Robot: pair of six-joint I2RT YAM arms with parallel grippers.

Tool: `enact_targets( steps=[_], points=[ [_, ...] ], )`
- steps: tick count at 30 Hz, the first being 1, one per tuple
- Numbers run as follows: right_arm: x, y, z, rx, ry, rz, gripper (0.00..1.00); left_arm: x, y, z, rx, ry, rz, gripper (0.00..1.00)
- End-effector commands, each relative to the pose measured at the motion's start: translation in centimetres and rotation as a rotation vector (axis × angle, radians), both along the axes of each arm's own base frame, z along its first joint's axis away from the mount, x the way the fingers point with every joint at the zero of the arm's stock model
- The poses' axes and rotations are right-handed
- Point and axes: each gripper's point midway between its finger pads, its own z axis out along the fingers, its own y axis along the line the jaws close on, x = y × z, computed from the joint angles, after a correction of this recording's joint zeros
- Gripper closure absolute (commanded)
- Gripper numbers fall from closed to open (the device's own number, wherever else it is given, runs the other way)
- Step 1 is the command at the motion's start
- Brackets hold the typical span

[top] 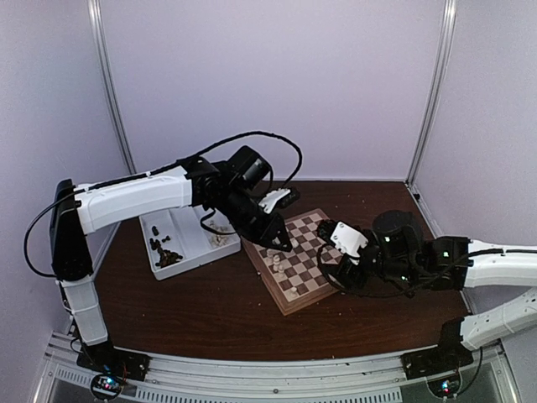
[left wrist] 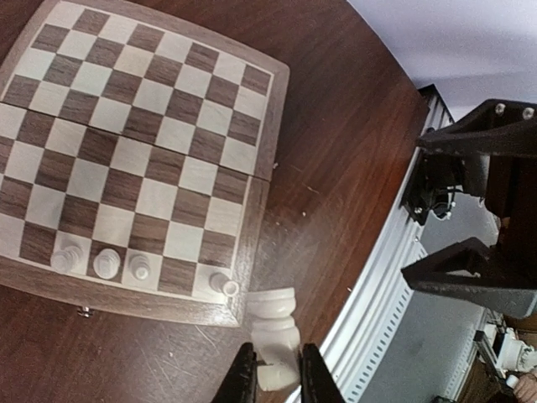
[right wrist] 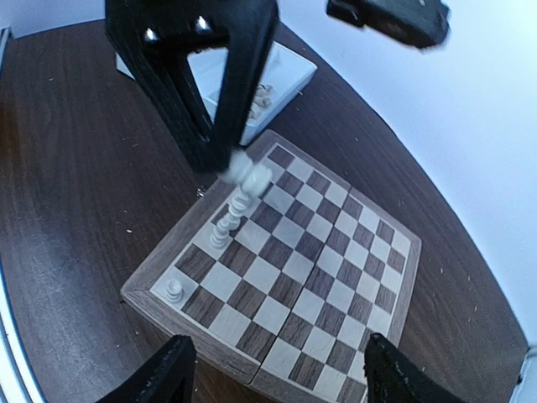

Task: Set up the chess pieces on the board
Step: Place the chess piece on the chessboard.

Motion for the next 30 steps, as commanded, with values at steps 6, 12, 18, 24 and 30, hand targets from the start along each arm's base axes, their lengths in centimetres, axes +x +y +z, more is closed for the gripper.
enact_targets(
  steps=[6,12,18,24,30],
  points=[
    [-1.7,4.9,4.3,-0.164,-0.131,0.324,0.29,-4.1,1.0,3.7,-0.070,0.123,-0.093,1.00],
    [-1.6,6.8,4.1,-0.280,-0.166,0.375,0.31,-4.8,1.3,3.9,-0.079,0.140,-0.104,1.00],
    [-1.3,8.5,2.8,-0.370,-0.176,0.389,0.38,-5.3,1.2,3.9,-0.091,0.161,-0.127,1.00],
    [-1.0,9.4,2.5,-0.370,-0.181,0.389,0.60,-5.6,1.5,3.6,-0.087,0.170,-0.133,1.00],
    [-0.8,9.3,2.4,-0.362,-0.183,0.369,0.81,-5.6,1.6,3.4,-0.084,0.174,-0.132,1.00]
  ],
)
